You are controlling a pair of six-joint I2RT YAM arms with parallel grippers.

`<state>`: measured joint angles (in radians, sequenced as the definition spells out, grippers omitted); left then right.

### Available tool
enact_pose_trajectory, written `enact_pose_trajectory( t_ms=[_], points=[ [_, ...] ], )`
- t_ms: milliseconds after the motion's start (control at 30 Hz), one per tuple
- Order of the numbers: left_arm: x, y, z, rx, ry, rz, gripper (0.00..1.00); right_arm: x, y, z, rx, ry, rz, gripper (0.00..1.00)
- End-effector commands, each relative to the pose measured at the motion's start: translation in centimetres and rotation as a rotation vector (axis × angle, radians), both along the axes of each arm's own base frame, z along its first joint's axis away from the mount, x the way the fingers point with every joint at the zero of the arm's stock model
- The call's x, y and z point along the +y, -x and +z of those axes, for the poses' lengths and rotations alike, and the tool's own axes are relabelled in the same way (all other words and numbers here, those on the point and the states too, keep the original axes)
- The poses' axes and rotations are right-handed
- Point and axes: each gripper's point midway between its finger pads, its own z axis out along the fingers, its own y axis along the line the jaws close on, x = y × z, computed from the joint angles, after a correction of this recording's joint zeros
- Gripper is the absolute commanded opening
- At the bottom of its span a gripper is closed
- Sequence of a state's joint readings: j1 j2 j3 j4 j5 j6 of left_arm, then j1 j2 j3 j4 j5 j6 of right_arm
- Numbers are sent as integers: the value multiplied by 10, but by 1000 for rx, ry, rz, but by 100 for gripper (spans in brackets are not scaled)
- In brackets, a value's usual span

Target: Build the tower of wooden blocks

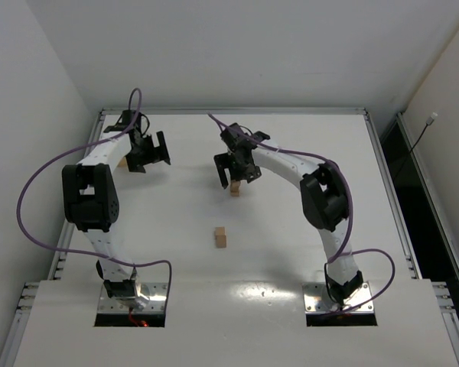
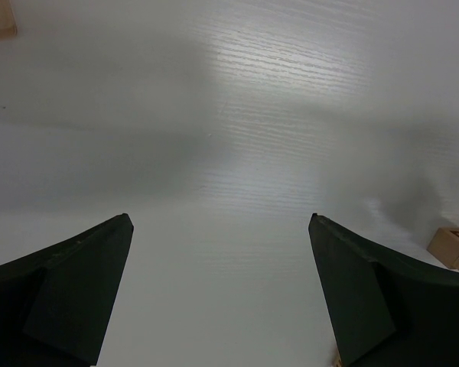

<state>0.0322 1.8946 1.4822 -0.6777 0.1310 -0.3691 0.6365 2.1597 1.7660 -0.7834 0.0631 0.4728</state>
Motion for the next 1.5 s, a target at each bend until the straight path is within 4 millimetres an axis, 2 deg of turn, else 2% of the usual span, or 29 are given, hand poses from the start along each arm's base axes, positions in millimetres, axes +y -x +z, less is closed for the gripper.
enact_pose_trajectory(
  t_ms=[0, 67, 100, 133, 167, 200, 300, 333, 367, 467, 500, 533, 600, 633, 667, 733, 767, 800, 967, 1067, 1100, 1167, 1200, 1233, 1267, 1333, 1367, 1400, 1467],
  points=[
    [-5, -3, -1, -15, 11, -34, 100, 16, -2, 40, -105, -83, 99, 83],
    [-5, -3, 4, -28, 6, -42, 100, 14, 10, 46, -137, -102, 154, 84],
    [-5, -3, 8, -38, 6, -42, 100, 20, 4, 86, -261, -181, 176, 84],
    [-5, -3, 8, -38, 6, -42, 100, 11, 18, 77, -263, -177, 209, 85],
    [-5, -4, 12, -47, 5, -42, 100, 14, 27, 89, -298, -215, 246, 90],
    [-5, -1, 12, -45, 5, -42, 100, 11, 37, 111, -374, -251, 273, 94],
    [-5, 2, 12, -44, 5, -42, 100, 1, 52, 125, -435, -205, 367, 99],
    [-7, 2, 16, -53, 13, -47, 100, -5, 59, 122, -448, -166, 419, 99],
    [-7, 2, 20, -62, 13, -47, 100, -9, 63, 134, -484, -168, 438, 99],
    [-6, 5, 20, -65, 4, -63, 100, -7, 84, 134, -468, -204, 608, 94],
    [-7, 5, 25, -78, 4, -79, 100, 4, 104, 133, -445, -276, 758, 93],
    [-7, 5, 25, -78, 4, -79, 100, 11, 115, 141, -438, -341, 800, 90],
    [-9, 3, 28, -89, 9, -94, 100, 17, 142, 138, -421, -374, 1009, 90],
    [-8, 3, 28, -91, 3, -105, 100, 24, 170, 131, -360, -427, 1158, 90],
    [-8, 3, 28, -91, 3, -105, 100, 26, 181, 126, -299, -445, 1177, 90],
    [-8, 3, 28, -92, -2, -113, 100, 28, 192, 121, -279, -457, 1321, 95],
    [-5, 2, 28, -91, -14, -106, 100, 24, 200, 105, -198, -438, 1353, 98],
    [-5, 2, 28, -91, -14, -106, 100, 24, 204, 100, -207, -432, 1425, 100],
    [-4, 2, 27, -91, -22, -101, 100, 24, 204, 83, -226, -363, 1504, 100],
    [-4, 2, 24, -82, -21, -102, 100, 28, 196, 69, -230, -323, 1472, 92],
    [-4, 2, 24, -82, -21, -102, 100, 32, 187, 58, -266, -282, 1451, 88],
    [-4, 2, 19, -71, -20, -102, 100, 31, 189, 45, -259, -276, 1390, 84],
    [-4, 2, 19, -71, -20, -102, 100, 33, 176, 44, -351, -251, 1314, 71],
    [-4, 2, 19, -71, -20, -102, 100, 40, 170, 49, -394, -259, 1312, 71],
    [-4, 2, 19, -71, -20, -102, 100, 42, 170, 49, -400, -260, 1279, 62],
    [-5, 3, 20, -72, -12, -106, 100, 43, 165, 41, -376, -243, 1229, 51],
    [-5, 3, 20, -72, -12, -106, 100, 50, 162, 45, -366, -242, 1215, 43],
    [-5, 3, 16, -62, -11, -106, 100, 52, 161, 32, -308, -234, 1201, 39],
    [-5, 3, 16, -62, -11, -106, 100, 62, 152, 38, -263, -259, 1114, 27]
  ],
)
